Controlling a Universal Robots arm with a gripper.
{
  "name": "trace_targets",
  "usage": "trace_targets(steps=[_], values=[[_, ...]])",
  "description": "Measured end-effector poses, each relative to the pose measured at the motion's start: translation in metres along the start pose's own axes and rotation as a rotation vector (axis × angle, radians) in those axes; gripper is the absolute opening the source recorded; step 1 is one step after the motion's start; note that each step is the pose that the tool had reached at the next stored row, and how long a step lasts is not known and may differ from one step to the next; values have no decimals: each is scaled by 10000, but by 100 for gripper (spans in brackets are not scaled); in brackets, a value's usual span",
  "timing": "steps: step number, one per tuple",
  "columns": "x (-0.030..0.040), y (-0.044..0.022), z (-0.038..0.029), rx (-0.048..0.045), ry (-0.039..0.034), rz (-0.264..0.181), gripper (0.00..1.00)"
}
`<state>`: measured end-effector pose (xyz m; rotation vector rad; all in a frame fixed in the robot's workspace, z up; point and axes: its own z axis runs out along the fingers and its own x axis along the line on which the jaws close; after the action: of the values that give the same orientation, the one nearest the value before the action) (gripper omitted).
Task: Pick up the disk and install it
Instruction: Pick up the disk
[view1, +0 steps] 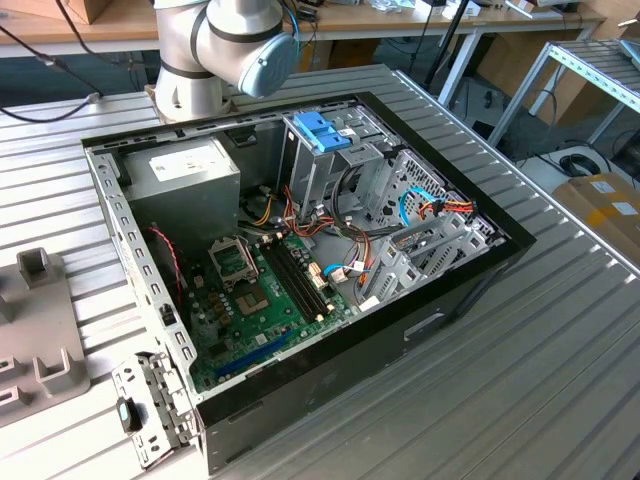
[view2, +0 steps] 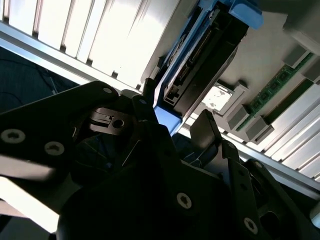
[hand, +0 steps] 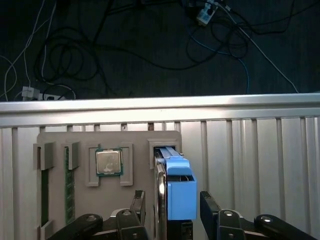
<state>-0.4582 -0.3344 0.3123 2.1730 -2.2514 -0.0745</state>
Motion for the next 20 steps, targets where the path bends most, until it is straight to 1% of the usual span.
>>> trace_targets(steps=[5, 10, 20], values=[[1, 5, 47, -3, 3, -52, 56], [4, 38, 97, -3, 4, -73, 56], [6, 38, 176, -5, 7, -142, 56]])
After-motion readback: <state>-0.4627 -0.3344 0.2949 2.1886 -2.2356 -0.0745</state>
